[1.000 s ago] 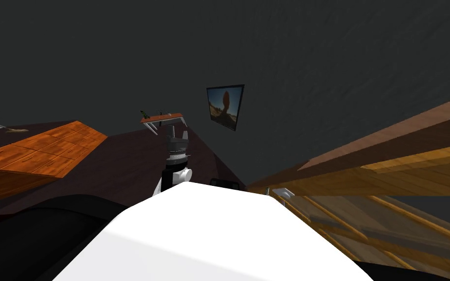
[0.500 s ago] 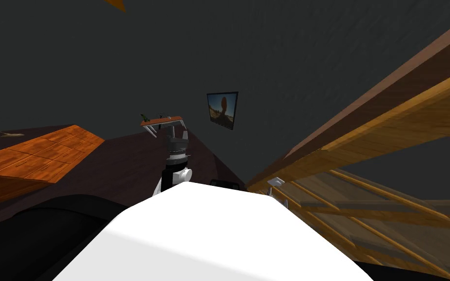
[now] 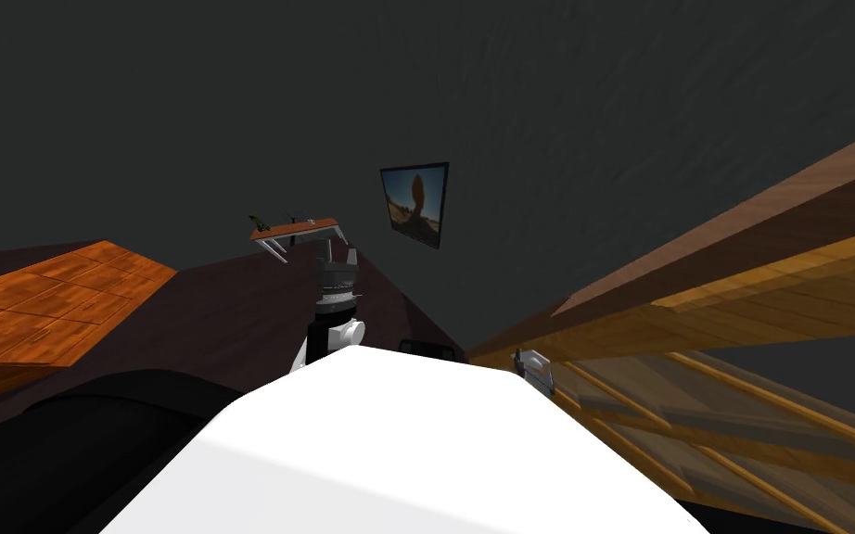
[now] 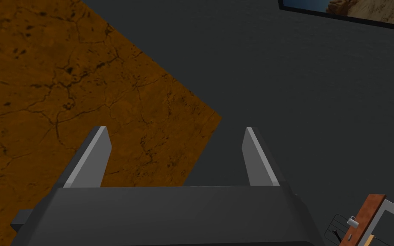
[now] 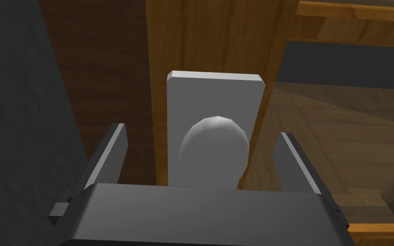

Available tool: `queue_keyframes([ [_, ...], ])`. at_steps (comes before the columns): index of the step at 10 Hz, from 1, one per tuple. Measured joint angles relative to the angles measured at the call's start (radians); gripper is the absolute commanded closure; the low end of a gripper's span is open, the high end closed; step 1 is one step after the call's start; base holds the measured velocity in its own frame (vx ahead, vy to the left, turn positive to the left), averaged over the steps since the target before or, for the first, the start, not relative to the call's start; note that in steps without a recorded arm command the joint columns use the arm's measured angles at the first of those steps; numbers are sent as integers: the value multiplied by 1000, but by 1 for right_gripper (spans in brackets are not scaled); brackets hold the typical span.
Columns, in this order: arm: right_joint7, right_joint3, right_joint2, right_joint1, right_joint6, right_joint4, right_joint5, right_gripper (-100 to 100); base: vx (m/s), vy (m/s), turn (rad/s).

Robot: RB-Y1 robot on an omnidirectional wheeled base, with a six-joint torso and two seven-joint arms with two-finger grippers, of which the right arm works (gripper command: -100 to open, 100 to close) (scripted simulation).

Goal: Pull the door open

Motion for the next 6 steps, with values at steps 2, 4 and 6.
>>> queue_keyframes([
  [2,-2,-1,-1,0,1,1,-1,100,-10,-5,-6],
  [4,0,-1,-2,0,1,1,0,100,-10,-2,13],
  [6,1,-1,-2,0,1,1,0,100,0,0,0],
])
